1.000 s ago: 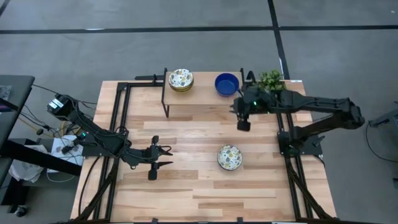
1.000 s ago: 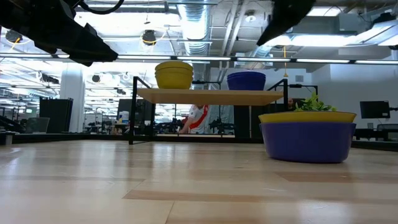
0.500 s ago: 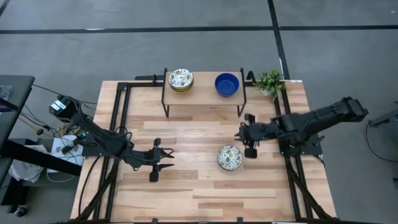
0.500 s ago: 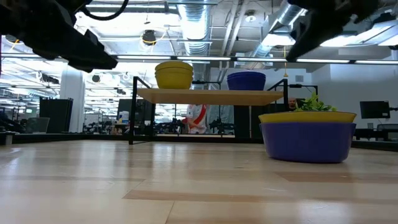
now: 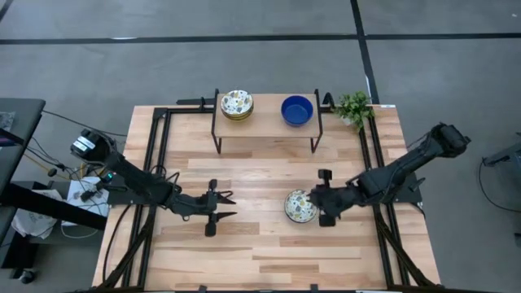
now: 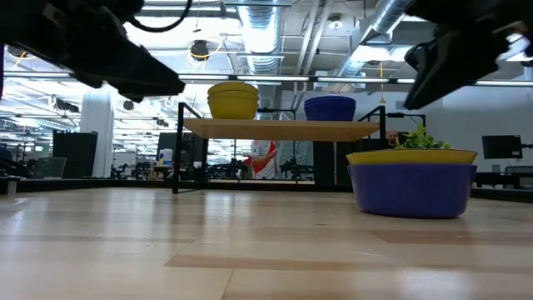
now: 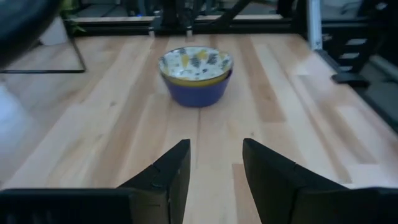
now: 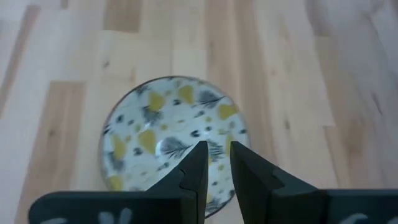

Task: Pick & Place Mini bowls
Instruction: Stack the white patterned bowl on top of the white patterned bowl on the shelf

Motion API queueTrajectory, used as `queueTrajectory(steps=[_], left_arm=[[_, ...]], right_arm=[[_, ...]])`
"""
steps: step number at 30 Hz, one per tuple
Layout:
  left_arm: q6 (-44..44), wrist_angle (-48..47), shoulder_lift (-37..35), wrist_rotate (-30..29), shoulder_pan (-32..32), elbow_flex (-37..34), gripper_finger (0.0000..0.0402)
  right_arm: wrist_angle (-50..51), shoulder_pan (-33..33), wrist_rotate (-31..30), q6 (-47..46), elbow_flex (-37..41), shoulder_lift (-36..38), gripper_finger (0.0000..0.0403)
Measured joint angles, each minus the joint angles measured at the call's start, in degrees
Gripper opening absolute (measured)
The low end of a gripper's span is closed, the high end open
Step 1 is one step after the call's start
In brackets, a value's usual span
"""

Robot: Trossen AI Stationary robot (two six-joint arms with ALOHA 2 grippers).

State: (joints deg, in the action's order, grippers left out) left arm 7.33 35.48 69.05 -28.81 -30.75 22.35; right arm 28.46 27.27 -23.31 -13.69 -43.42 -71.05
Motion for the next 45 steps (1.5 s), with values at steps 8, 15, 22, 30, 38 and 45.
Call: queueTrajectory(steps=[8, 15, 22, 30, 38, 45], left_arm=[[-1.1, 12.3, 9.3, 17.1, 8.2, 0.7, 0.0145], [-1.1, 12.9, 16.2, 22.7, 12.0, 5.8, 0.0145], [-1.2, 12.9, 18.9, 23.1, 12.1, 7.4, 0.0145], [-1.1, 13.0, 18.7, 23.2, 11.3, 7.4, 0.0145], [-1.1, 13.0, 18.7, 23.1, 11.2, 7.4, 0.0145], [-1.1, 13.0, 18.7, 23.1, 11.2, 7.4, 0.0145]], right_arm=[[-0.7, 7.7, -0.9, 0.0, 0.0, -0.3, 0.0059], [-1.1, 11.3, -0.7, -3.1, 0.0, -4.2, 0.0059], [-1.1, 11.7, -0.7, -6.1, 0.0, -9.7, 0.0059], [-1.1, 10.9, -0.7, -5.5, 0.0, -12.7, 0.0059], [-1.1, 9.0, -0.6, -5.3, 0.0, -12.6, 0.0059], [-1.1, 7.3, -0.4, -2.8, 0.0, -12.6, 0.0057]])
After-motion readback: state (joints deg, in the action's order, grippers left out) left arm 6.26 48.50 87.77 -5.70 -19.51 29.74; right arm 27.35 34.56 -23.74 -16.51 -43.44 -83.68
